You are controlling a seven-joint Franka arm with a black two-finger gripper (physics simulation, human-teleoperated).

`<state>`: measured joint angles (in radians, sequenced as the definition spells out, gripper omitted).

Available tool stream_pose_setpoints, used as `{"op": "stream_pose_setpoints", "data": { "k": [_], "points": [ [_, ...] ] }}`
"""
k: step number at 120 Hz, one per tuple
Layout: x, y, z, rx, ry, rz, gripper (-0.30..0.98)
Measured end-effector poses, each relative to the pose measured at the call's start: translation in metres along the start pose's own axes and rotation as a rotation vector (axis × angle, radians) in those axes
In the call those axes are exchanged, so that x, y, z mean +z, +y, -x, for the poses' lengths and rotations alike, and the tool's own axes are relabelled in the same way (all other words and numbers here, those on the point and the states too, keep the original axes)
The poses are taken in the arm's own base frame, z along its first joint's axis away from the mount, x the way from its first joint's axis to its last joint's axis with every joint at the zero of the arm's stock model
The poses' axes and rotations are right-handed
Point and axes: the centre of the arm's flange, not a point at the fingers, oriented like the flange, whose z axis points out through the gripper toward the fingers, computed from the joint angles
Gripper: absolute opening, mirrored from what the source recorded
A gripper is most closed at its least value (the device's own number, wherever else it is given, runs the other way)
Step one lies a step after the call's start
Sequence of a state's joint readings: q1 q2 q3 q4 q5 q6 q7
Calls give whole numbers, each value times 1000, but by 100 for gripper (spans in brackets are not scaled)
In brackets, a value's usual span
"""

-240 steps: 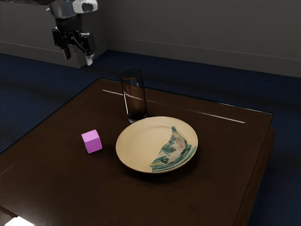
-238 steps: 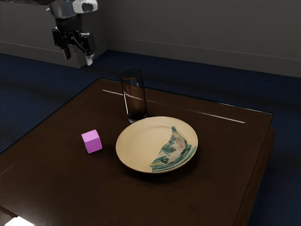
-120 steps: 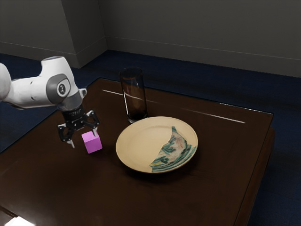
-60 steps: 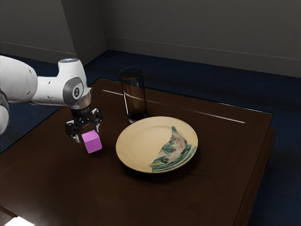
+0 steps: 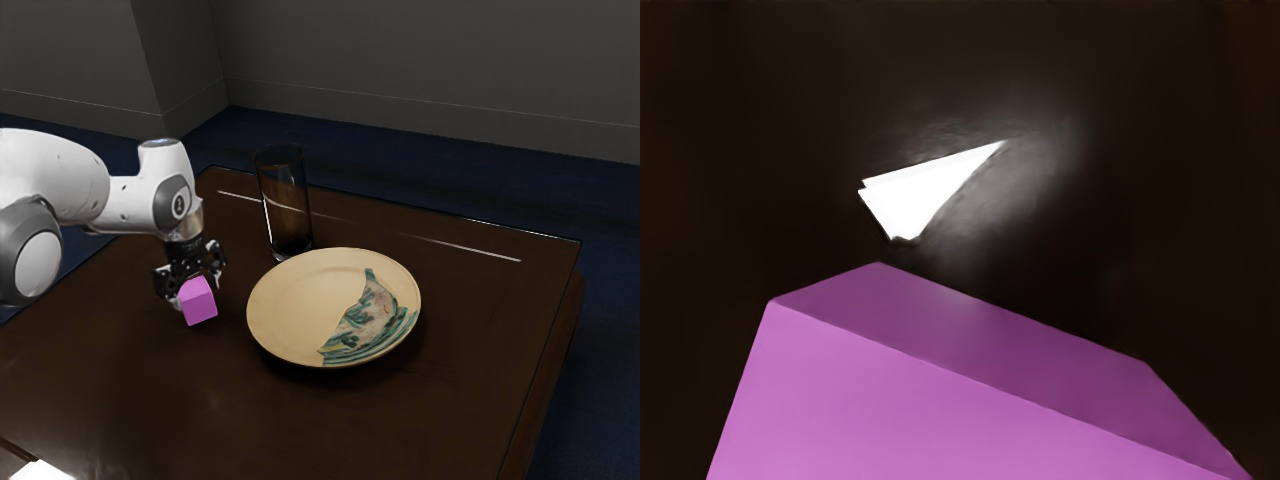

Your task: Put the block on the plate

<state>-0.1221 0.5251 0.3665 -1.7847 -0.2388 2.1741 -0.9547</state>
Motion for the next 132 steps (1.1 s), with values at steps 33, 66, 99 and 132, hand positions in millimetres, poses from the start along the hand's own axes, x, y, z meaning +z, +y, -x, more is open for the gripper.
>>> {"op": "stream_pose_setpoints", "data": {
  "k": [33, 66, 99, 132],
  "points": [
    [12, 2, -15, -31, -45, 22, 60],
    [-21, 13, -10, 9, -44, 62, 43],
    [-104, 37, 104, 233, -63, 127, 42],
    [-81, 81, 216, 387, -81, 120, 42]
  ]
}}
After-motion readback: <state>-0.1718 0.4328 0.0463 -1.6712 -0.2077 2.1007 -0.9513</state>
